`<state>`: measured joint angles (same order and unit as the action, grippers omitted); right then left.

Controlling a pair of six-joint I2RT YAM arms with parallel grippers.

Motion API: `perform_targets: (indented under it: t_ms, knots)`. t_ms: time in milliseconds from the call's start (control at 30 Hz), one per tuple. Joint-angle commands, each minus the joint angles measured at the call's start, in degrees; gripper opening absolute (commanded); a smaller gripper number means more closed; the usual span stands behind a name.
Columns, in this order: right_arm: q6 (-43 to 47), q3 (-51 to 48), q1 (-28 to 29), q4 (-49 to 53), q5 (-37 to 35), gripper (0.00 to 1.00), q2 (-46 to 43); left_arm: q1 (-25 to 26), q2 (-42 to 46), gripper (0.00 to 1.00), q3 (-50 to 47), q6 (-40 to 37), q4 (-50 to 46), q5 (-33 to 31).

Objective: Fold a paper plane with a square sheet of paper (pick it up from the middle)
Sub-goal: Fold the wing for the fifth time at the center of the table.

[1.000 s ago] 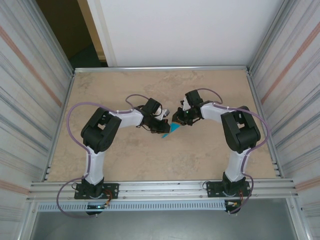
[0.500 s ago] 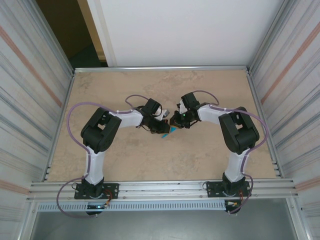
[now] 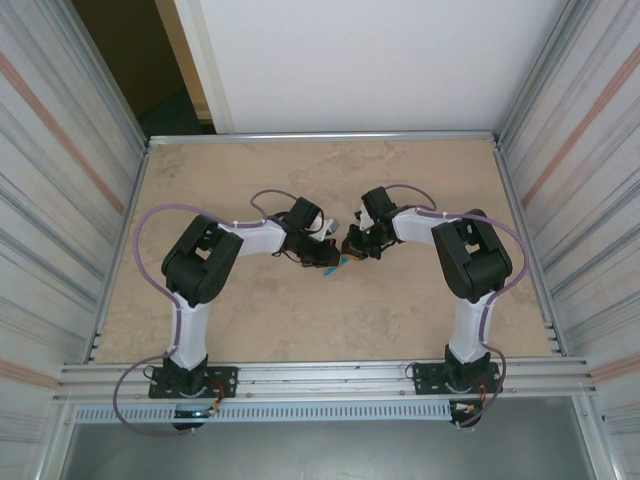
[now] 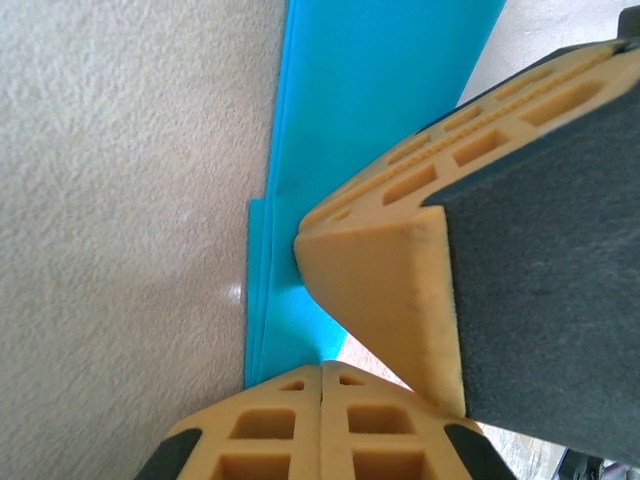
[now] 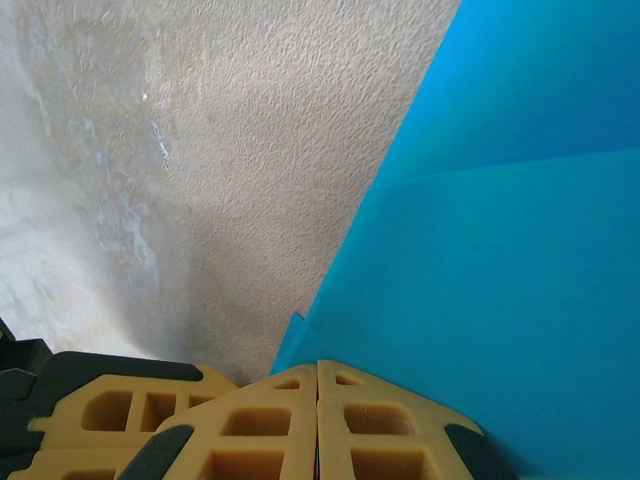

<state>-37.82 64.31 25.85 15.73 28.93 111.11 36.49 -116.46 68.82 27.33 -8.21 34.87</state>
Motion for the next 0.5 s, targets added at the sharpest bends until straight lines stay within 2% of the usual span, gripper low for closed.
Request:
perform_targets:
  t_ms: [0, 467]
  knots:
    - [1.74, 0.13, -0.2, 2.72, -2.63, 0.06, 3.01, 0.33, 1.03, 0.06, -1.23, 0.59, -1.13, -1.22]
    - [3.72, -1.08, -0.56, 1.55, -3.21, 0.05, 4.63, 0.16, 4.81, 0.1, -3.06, -0.17, -2.26, -0.95]
